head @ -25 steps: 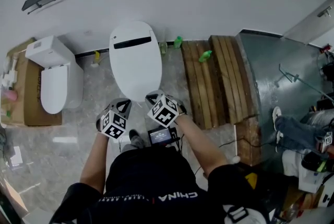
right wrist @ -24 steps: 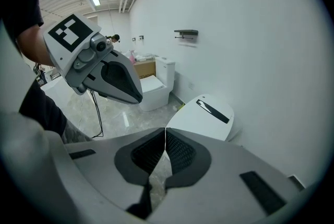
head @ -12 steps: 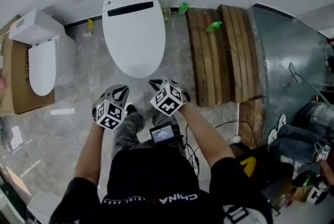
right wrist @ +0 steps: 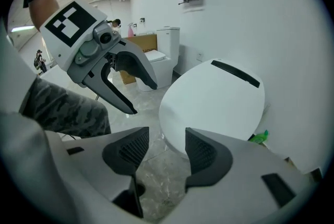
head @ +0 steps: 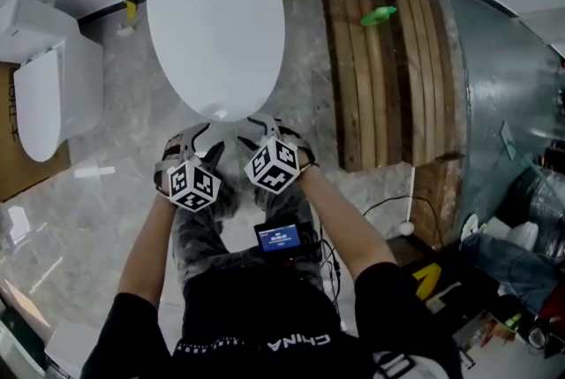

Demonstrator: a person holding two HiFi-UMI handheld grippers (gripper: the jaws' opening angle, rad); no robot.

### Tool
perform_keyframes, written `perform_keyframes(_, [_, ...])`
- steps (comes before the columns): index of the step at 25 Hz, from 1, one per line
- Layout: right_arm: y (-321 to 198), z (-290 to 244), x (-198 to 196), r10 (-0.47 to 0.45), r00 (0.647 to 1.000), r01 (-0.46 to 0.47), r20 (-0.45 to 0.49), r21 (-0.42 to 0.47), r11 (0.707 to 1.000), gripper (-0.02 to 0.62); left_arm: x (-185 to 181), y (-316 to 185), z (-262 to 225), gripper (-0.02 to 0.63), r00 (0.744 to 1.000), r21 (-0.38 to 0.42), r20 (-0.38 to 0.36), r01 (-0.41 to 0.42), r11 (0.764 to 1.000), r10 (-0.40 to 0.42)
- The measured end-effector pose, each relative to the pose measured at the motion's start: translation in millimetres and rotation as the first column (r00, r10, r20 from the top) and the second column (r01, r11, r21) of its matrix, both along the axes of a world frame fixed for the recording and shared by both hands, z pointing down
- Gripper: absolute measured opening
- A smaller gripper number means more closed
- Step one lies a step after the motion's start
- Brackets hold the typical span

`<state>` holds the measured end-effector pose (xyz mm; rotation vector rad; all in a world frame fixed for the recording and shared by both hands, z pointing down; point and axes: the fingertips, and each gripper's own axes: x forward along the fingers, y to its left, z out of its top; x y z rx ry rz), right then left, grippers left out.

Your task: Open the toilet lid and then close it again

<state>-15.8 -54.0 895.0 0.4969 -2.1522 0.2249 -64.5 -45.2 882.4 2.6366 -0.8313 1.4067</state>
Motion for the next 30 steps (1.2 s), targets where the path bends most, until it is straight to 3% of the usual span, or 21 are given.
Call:
perform_keyframes(5, [-18,58,-6,-0.068,0.994,0.081,-0.081,0.169,0.982,0.268,1,-13,64,0.293,0.997,0.091,0.072,-0.041,0.995,0.035])
perform_keyframes(9, [-30,89,-8,-0.141,0.968,0.212,-0.208,0.375,0.902,0.299,-7,-31,100,0.307,0.984,0.226,0.174,-0.074,0.971,0.035])
perform_keyframes(12, [-35,106,-4,-0.14,0.955,0.25,-0.263,0.456,0.854,0.308,-8,-36,120,0.308,0.975,0.266,0.216,-0.106,0.958,0.048])
perform_keyframes(15, [-43,114,-1,-0.112,0.961,0.228,-0.255,0.489,0.842,0.316,-8,-40,124,0.311,0.975,0.308,0.22,-0.109,0.945,0.041])
perform_keyframes(19, [-43,117,-4,-0.122,0.96,0.24,-0.252,0.517,0.822,0.322,-11,-43,129,0.311,0.959,0.358,0.281,-0.125,0.925,0.021])
perform_keyframes(30, [-41,103,-5,-0.166,0.941,0.298,-0.296,0.486,0.822,0.321,-8,-44,117,0.316,0.955,0.3,0.295,-0.129,0.945,0.037])
